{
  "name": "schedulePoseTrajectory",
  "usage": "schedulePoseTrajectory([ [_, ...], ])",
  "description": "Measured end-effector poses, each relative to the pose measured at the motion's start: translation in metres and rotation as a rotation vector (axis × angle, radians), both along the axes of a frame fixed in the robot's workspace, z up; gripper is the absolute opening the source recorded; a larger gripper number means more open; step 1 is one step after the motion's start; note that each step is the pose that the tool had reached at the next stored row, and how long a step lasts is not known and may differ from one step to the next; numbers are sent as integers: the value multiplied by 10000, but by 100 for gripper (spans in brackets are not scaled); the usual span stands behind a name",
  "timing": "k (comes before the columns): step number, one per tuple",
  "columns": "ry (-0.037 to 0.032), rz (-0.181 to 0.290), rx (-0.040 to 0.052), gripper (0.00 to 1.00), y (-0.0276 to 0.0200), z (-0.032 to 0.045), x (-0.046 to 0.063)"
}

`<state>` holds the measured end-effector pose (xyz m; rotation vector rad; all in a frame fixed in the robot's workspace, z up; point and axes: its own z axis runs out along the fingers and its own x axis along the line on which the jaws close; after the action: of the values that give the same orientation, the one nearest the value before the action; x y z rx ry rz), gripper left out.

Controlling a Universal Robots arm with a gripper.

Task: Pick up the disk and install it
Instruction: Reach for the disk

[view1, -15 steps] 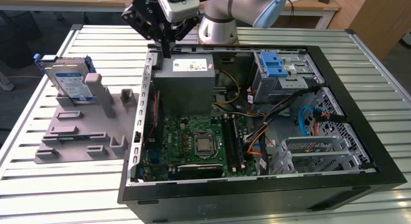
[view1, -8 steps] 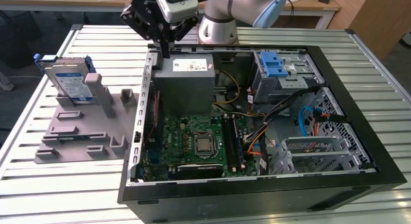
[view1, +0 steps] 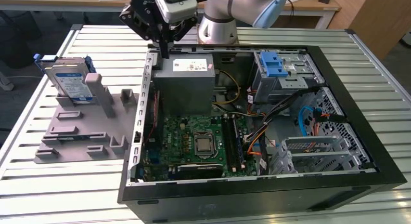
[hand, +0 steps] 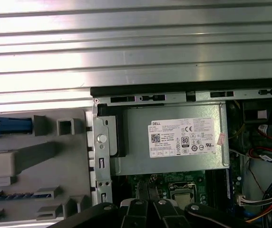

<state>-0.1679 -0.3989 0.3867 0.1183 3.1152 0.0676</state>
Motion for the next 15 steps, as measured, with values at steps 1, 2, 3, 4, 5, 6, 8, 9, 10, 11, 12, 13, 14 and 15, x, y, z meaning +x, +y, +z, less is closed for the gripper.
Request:
schedulePoseTrajectory([
  [1, 0, 1, 0, 11, 0, 0, -2],
  [2, 1, 1, 0, 11, 0, -1, -4],
  [3, 1, 0, 0, 11, 0, -1, -6],
  [4, 1, 0, -1, 11, 0, -1, -8],
  [5, 2, 0, -1, 11, 0, -2, -11],
  [6, 2, 0, 0, 11, 0, -2, -13],
  [8, 2, 1, 0, 11, 0, -3, -18],
  [9, 3, 1, 0, 11, 0, -4, -20],
  [10, 3, 1, -1, 11, 0, -4, -22],
  [11, 4, 0, 0, 11, 0, -5, -24],
  [12, 4, 1, 0, 11, 0, -5, -27],
  [13, 5, 0, -1, 11, 0, -5, -29],
  [14, 5, 1, 0, 11, 0, -6, -32],
  [15, 5, 0, 0, 11, 0, -7, -36],
])
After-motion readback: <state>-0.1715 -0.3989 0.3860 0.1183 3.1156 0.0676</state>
